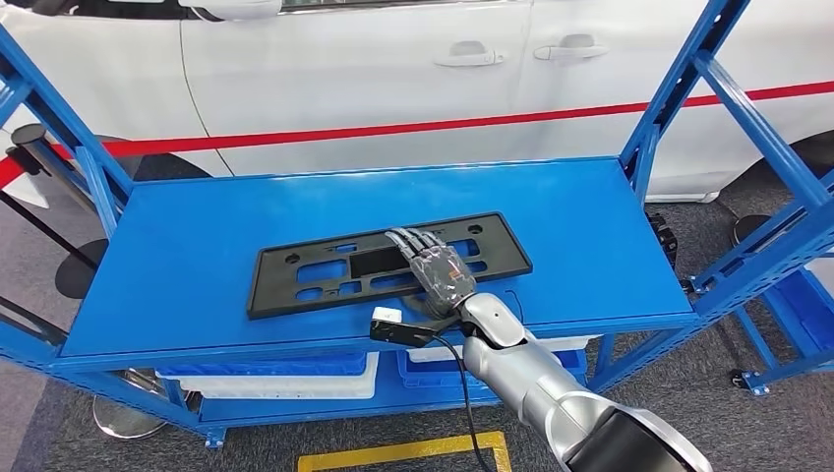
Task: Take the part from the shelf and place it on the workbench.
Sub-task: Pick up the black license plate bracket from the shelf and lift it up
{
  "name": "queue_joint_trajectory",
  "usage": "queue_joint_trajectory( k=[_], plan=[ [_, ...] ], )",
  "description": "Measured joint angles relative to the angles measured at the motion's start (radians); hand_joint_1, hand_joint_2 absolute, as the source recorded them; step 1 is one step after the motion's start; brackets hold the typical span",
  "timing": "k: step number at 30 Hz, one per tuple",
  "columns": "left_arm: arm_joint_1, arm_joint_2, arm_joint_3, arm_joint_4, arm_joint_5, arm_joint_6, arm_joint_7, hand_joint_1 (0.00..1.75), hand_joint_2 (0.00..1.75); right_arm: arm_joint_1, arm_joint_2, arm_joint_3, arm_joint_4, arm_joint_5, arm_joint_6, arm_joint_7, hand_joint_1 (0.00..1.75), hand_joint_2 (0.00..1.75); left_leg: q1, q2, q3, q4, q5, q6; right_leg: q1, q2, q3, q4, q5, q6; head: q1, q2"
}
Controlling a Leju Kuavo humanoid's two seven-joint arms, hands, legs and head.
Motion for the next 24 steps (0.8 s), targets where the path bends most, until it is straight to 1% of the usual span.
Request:
queue_joint_trajectory(
  k=[1, 2, 3, 5, 6, 7, 8, 10, 11, 12, 13, 14, 15, 16, 17, 18, 19, 21, 22, 23, 24],
  plan=[
    [0.0, 0.0, 0.0, 0.0, 0.001, -0.001, -0.001, 0.0, 0.0, -0.001, 0.0, -0.005, 0.0, -0.003, -0.004, -0.001, 1.58, 1.75, -0.001, -0.001, -0.001, 0.003, -0.003, -0.004, 0.001, 0.0, 0.026, -0.057, 0.02, -0.004, 0.0, 0.0],
    [0.0, 0.0, 0.0, 0.0, 0.001, -0.001, -0.001, 0.0, 0.0, -0.001, -0.001, -0.009, 0.001, -0.005, -0.007, -0.002, 1.54, 1.75, -0.003, -0.001, -0.003, 0.006, -0.004, -0.009, 0.002, 0.001, 0.04, -0.089, 0.026, -0.007, -0.001, 0.0],
    [0.0, 0.0, 0.0, 0.0, 0.001, -0.002, -0.002, 0.0, 0.0, -0.001, -0.002, -0.012, 0.002, -0.007, -0.009, -0.005, 1.5, 1.75, -0.004, -0.001, -0.004, 0.006, -0.005, -0.014, 0.005, 0.002, 0.043, -0.099, 0.023, -0.012, -0.001, 0.0],
    [0.001, 0.0, 0.0, 0.0, 0.001, -0.002, -0.002, 0.0, 0.0, -0.001, -0.003, -0.018, 0.005, -0.011, -0.01, -0.012, 1.43, 1.75, -0.002, -0.001, -0.005, 0.006, -0.007, -0.026, 0.006, 0.003, 0.042, -0.105, 0.027, -0.024, -0.001, 0.0],
    [0.001, 0.0, 0.0, 0.0, 0.002, -0.003, -0.002, 0.0, 0.0, -0.002, -0.004, -0.022, 0.006, -0.014, -0.01, -0.016, 1.4, 1.75, 0.0, 0.0, -0.009, 0.015, -0.016, -0.032, 0.005, 0.002, 0.043, -0.108, 0.029, -0.03, -0.001, 0.0],
    [0.001, 0.0, 0.0, 0.0, 0.003, -0.003, -0.002, 0.0, 0.0, -0.003, -0.004, -0.026, 0.007, -0.016, -0.01, -0.017, 1.4, 1.75, 0.001, 0.0, -0.021, 0.044, -0.035, -0.037, 0.003, 0.001, 0.045, -0.111, 0.031, -0.036, -0.001, 0.0],
    [0.001, 0.0, 0.0, 0.0, 0.003, -0.003, -0.002, 0.0, 0.0, -0.003, -0.004, -0.029, 0.007, -0.019, -0.01, -0.019, 1.36, 1.75, 0.002, 0.0, -0.042, 0.09, -0.062, -0.041, 0.002, 0.0, 0.046, -0.113, 0.032, -0.04, -0.002, 0.0],
    [0.004, 0.0, 0.0, 0.0, 0.005, -0.003, -0.005, 0.0, 0.0, -0.004, -0.004, -0.035, 0.007, -0.023, -0.01, -0.021, 1.26, 1.75, 0.003, 0.001, -0.107, 0.231, -0.125, -0.047, 0.003, -0.001, 0.045, -0.113, 0.031, -0.045, -0.002, 0.0],
    [0.007, 0.0, 0.0, 0.0, 0.005, -0.002, -0.008, 0.0, 0.0, -0.004, -0.005, -0.037, 0.008, -0.025, -0.011, -0.024, 1.2, 1.75, 0.003, 0.001, -0.132, 0.281, -0.139, -0.048, 0.004, -0.001, 0.046, -0.112, 0.03, -0.046, -0.002, 0.0],
    [0.009, 0.0, 0.0, 0.0, 0.006, -0.002, -0.011, 0.0, 0.0, -0.004, -0.006, -0.04, 0.008, -0.027, -0.011, -0.028, 1.19, 1.75, 0.003, 0.001, -0.143, 0.302, -0.136, -0.048, 0.005, -0.001, 0.046, -0.112, 0.03, -0.046, -0.002, 0.0],
    [0.011, 0.0, 0.0, 0.0, 0.007, -0.002, -0.013, 0.0, 0.0, -0.004, -0.006, -0.042, 0.008, -0.029, -0.011, -0.031, 1.18, 1.75, 0.003, 0.001, -0.133, 0.277, -0.112, -0.046, 0.005, 0.0, 0.047, -0.111, 0.03, -0.046, -0.002, 0.0],
    [0.012, 0.0, 0.0, 0.0, 0.009, -0.002, -0.016, 0.0, 0.0, -0.004, -0.007, -0.045, 0.009, -0.032, -0.012, -0.033, 1.17, 1.75, 0.003, 0.001, -0.102, 0.213, -0.074, -0.043, 0.005, 0.0, 0.049, -0.111, 0.029, -0.045, -0.002, 0.0],
    [0.011, 0.0, 0.0, 0.0, 0.01, -0.002, -0.019, 0.0, 0.0, -0.005, -0.008, -0.048, 0.008, -0.034, -0.012, -0.035, 1.17, 1.75, 0.002, 0.001, -0.066, 0.135, -0.04, -0.039, 0.006, 0.001, 0.05, -0.11, 0.028, -0.044, -0.002, 0.0],
    [0.011, 0.0, 0.0, 0.0, 0.012, -0.002, -0.022, 0.0, 0.0, -0.005, -0.009, -0.051, 0.009, -0.037, -0.012, -0.035, 1.16, 1.75, 0.0, 0.001, -0.033, 0.069, -0.016, -0.034, 0.007, 0.002, 0.051, -0.109, 0.027, -0.04, -0.002, 0.0],
    [0.01, 0.0, 0.0, 0.0, 0.013, -0.002, -0.024, 0.0, 0.0, -0.005, -0.011, -0.055, 0.009, -0.04, -0.012, -0.035, 1.15, 1.75, -0.002, 0.001, -0.012, 0.024, -0.004, -0.029, 0.009, 0.002, 0.05, -0.109, 0.027, -0.036, -0.002, 0.0],
    [0.01, 0.0, 0.0, 0.0, 0.014, -0.002, -0.027, 0.0, 0.0, -0.005, -0.014, -0.058, 0.009, -0.042, -0.012, -0.035, 1.15, 1.75, -0.004, 0.001, -0.005, 0.006, -0.004, -0.024, 0.009, 0.002, 0.049, -0.109, 0.028, -0.031, -0.001, 0.0],
    [0.011, 0.0, 0.0, 0.0, 0.014, -0.002, -0.029, 0.0, 0.0, -0.006, -0.017, -0.06, 0.009, -0.043, -0.013, -0.035, 1.16, 1.75, -0.006, 0.0, -0.004, 0.004, -0.004, -0.02, 0.01, 0.002, 0.048, -0.111, 0.03, -0.026, -0.001, 0.0],
    [0.012, 0.0, 0.0, 0.0, 0.015, -0.002, -0.033, 0.0, 0.0, -0.006, -0.024, -0.064, 0.009, -0.044, -0.015, -0.036, 1.2, 1.75, -0.003, 0.001, -0.003, -0.003, 0.002, -0.008, 0.009, 0.002, 0.046, -0.107, 0.025, -0.014, -0.001, 0.0],
    [0.011, 0.0, 0.0, 0.0, 0.015, -0.002, -0.034, 0.0, 0.0, -0.006, -0.028, -0.066, 0.009, -0.045, -0.015, -0.036, 1.24, 1.75, 0.0, 0.002, -0.002, -0.007, 0.006, -0.002, 0.008, 0.002, 0.036, -0.083, 0.007, -0.009, -0.001, 0.0],
    [0.01, 0.0, 0.0, 0.0, 0.015, -0.002, -0.035, 0.0, 0.0, -0.005, -0.033, -0.068, 0.01, -0.046, -0.016, -0.037, 1.32, 1.75, 0.002, 0.003, -0.002, -0.01, 0.009, 0.004, 0.007, 0.002, 0.017, -0.041, -0.02, -0.005, 0.0, 0.0],
    [0.009, -0.001, 0.0, 0.0, 0.015, -0.003, -0.036, 0.0, 0.0, -0.004, -0.037, -0.07, 0.011, -0.047, -0.016, -0.038, 1.41, 1.75, 0.002, 0.003, -0.003, -0.011, 0.01, 0.007, 0.006, 0.002, -0.012, 0.021, -0.054, -0.001, 0.0, 0.0]
  ],
)
